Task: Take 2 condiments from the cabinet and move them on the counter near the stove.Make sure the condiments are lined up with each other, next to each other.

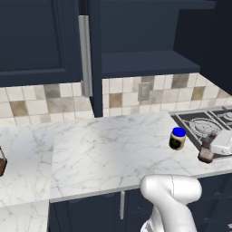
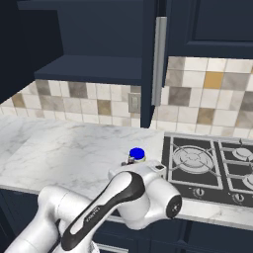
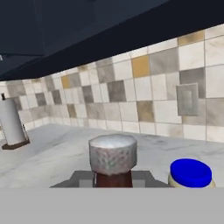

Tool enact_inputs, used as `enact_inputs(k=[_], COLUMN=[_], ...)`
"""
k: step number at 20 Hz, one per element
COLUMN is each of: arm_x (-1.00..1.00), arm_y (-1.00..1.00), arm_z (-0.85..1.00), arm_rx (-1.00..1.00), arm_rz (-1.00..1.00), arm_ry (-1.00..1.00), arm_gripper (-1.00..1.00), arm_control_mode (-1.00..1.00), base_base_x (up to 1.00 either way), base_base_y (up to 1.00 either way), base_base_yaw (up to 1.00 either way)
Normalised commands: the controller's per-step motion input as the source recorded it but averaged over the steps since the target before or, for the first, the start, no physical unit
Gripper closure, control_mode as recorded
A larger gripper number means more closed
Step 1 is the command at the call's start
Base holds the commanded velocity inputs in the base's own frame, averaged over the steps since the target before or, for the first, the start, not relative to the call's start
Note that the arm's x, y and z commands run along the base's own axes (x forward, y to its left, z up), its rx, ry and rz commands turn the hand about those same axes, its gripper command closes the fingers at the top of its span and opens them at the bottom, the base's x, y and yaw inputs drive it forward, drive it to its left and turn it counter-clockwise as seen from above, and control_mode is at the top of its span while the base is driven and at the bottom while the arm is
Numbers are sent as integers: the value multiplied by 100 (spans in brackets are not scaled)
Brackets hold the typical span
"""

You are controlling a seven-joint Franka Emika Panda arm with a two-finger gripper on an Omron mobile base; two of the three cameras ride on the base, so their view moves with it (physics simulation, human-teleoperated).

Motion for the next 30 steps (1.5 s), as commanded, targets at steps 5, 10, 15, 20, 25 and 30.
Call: enact_inputs(k=[5, 10, 15, 20, 25, 30], arm_x=[26, 41, 36, 21, 12, 15], arm_y=[-14, -1, -2, 0, -3, -1], arm_z=[-17, -17, -20, -21, -12, -12], arm_rx=[9, 4, 0, 0, -2, -1], arm_rz=[9, 6, 0, 0, -1, -1], arm_ry=[0, 0, 0, 0, 0, 0], arm_gripper=[100, 100, 100, 100, 100, 100], arm_control_mode=[-100, -100, -100, -100, -100, -100], base_base_x=[0, 0, 0, 0, 0, 0], base_base_y=[0, 0, 0, 0, 0, 0], base_base_yaw=[0, 0, 0, 0, 0, 0])
